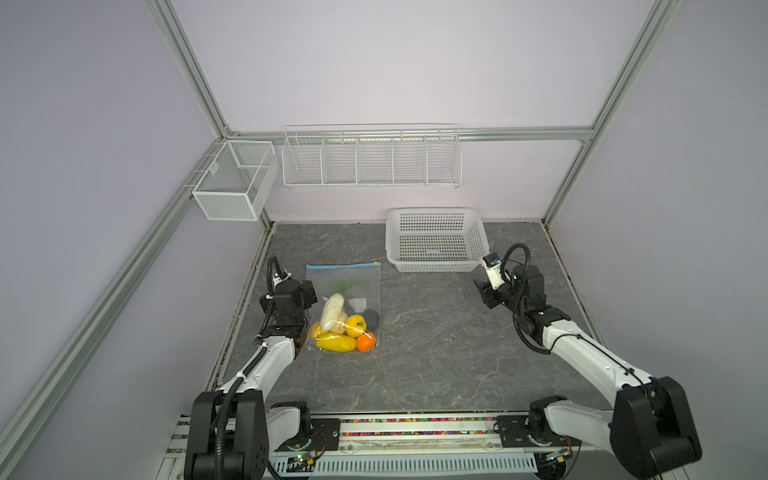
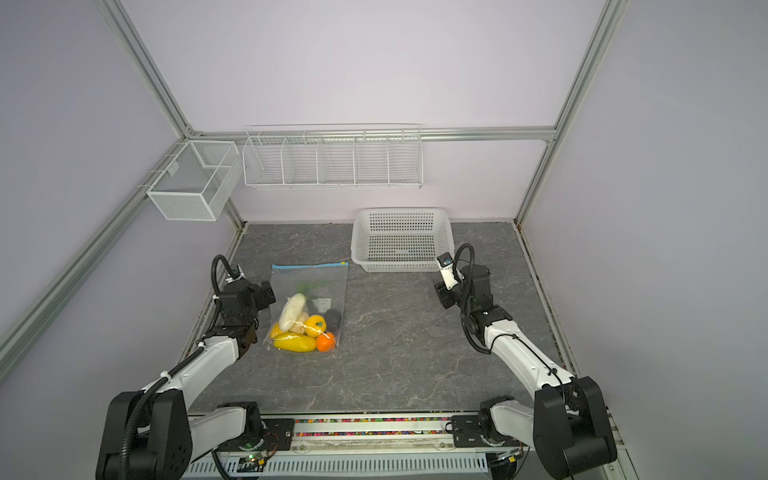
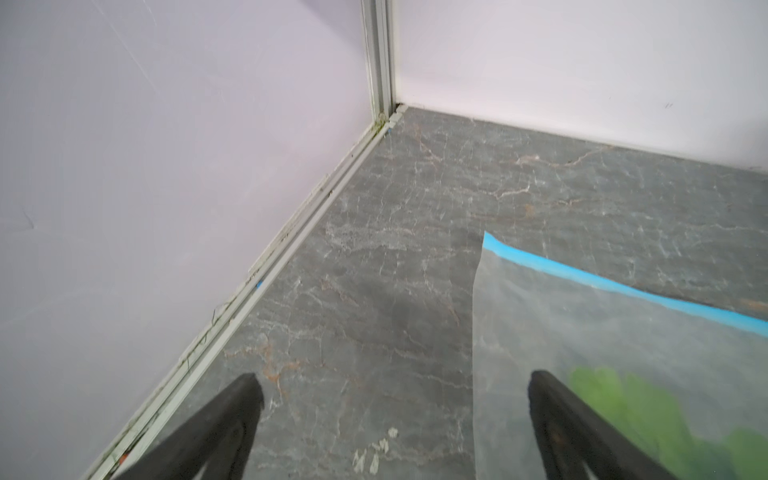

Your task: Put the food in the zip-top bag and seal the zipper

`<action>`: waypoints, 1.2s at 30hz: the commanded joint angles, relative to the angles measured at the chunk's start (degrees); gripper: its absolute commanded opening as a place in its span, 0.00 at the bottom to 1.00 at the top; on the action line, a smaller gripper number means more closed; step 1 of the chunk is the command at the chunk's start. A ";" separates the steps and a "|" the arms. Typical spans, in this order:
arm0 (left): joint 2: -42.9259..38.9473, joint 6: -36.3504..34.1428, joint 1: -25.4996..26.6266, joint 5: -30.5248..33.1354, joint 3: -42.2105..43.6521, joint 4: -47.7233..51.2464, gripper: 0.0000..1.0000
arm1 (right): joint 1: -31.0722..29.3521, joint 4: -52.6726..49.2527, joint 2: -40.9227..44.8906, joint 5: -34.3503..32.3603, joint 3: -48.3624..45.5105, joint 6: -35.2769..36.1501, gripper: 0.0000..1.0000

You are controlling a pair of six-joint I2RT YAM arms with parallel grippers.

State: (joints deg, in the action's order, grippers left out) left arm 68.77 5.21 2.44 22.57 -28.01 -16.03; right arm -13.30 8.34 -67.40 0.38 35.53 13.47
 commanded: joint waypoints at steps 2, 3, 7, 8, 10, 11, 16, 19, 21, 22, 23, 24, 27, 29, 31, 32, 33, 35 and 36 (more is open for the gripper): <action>4.94 -2.16 -0.50 -3.72 1.30 -8.97 0.99 | 5.39 9.27 0.73 -7.52 -6.29 -4.60 0.56; 5.90 -1.92 -0.50 -4.86 1.17 -10.00 0.99 | 6.40 11.70 -0.14 -7.76 -7.79 -5.00 0.56; 9.59 -3.28 -0.50 -10.01 1.25 -14.95 0.97 | 9.80 21.78 -3.30 -6.84 -12.30 -5.48 0.55; 9.69 -3.64 -0.50 -11.08 1.20 -15.36 0.97 | 10.52 25.65 -4.35 -6.36 -13.76 -6.07 0.56; 10.40 -4.26 -0.50 -11.59 1.20 -16.80 0.97 | 11.24 32.40 -7.02 -5.58 -15.87 -6.67 0.56; 10.68 -4.54 -0.48 -11.67 1.31 -17.93 0.97 | 11.40 34.67 -8.49 -5.87 -16.14 -7.25 0.56; 12.65 -3.82 -0.50 -14.36 2.34 -22.60 0.96 | 13.04 38.55 -12.42 -2.43 -15.38 -10.14 0.56; 15.43 -4.60 -0.50 -15.60 4.63 -28.96 0.96 | 13.30 45.27 -16.71 -2.85 -17.09 -10.43 0.57; 18.86 -4.48 -0.50 -14.99 6.49 -36.15 0.96 | 13.37 50.92 -19.08 -4.54 -18.64 -11.15 0.58; 19.79 -4.45 -0.50 -14.81 6.48 -37.28 0.96 | 13.44 50.77 -19.36 -4.36 -18.38 -11.11 0.58; 19.72 -4.64 -0.50 -15.19 6.07 -36.46 0.96 | 13.38 48.57 -19.24 -4.08 -17.51 -11.01 0.59; 19.56 -4.69 -0.50 -15.19 5.83 -35.64 0.97 | 13.38 46.98 -19.31 -4.07 -16.70 -11.10 0.60; 19.83 -4.45 -0.50 -14.59 5.99 -36.30 0.98 | 13.30 47.83 -20.66 -5.63 -16.34 -11.43 0.62; 19.92 -3.83 -0.50 -13.48 5.58 -35.73 1.00 | 13.30 44.89 -20.02 -6.68 -15.33 -12.06 0.64; 19.95 -3.73 -0.50 -13.25 5.29 -35.25 0.99 | 13.26 43.95 -20.33 -7.18 -14.70 -12.07 0.65; 19.97 -3.72 -0.50 -13.24 5.26 -35.23 0.99 | 13.24 43.61 -20.40 -7.53 -14.47 -12.15 0.66; 20.02 -3.71 -0.50 -13.25 5.31 -35.21 0.99 | 13.23 42.38 -20.32 -7.70 -13.94 -12.41 0.68; 20.04 -3.72 -0.50 -13.25 5.26 -35.21 0.99 | 13.24 42.01 -20.55 -7.83 -13.69 -12.30 0.77; 20.00 -3.71 -0.50 -13.15 5.23 -35.13 0.99 | 13.18 41.95 -20.58 -7.93 -13.59 -12.32 0.84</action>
State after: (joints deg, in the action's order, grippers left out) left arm 88.73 1.85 2.24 8.95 -22.17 -49.50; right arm -0.14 51.29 -87.29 -6.26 21.10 2.11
